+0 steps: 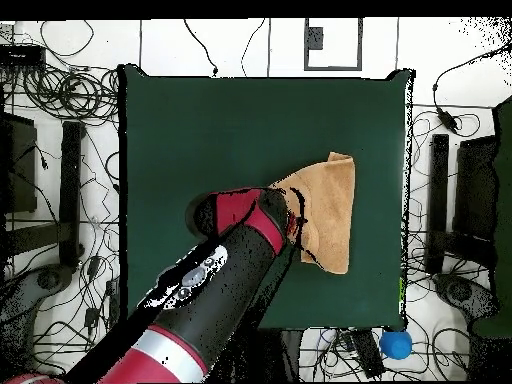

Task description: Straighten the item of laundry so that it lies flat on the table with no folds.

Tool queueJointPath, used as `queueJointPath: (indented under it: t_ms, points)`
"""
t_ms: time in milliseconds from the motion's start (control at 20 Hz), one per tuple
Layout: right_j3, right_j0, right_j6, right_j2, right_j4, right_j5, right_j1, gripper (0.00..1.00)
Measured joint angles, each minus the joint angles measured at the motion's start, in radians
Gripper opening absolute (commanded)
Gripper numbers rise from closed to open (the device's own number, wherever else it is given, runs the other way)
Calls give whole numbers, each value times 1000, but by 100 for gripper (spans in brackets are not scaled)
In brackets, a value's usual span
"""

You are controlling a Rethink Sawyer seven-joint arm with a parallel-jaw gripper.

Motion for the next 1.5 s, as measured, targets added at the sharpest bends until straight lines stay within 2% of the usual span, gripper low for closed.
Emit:
queueJointPath:
  t_ms: [250,750,1500]
  points:
    - [0,18,0,-1,16,34,9,0]
    - [0,16,0,3,112,156,-16,0]
    - [28,-67,0,140,240,166,-138,0]
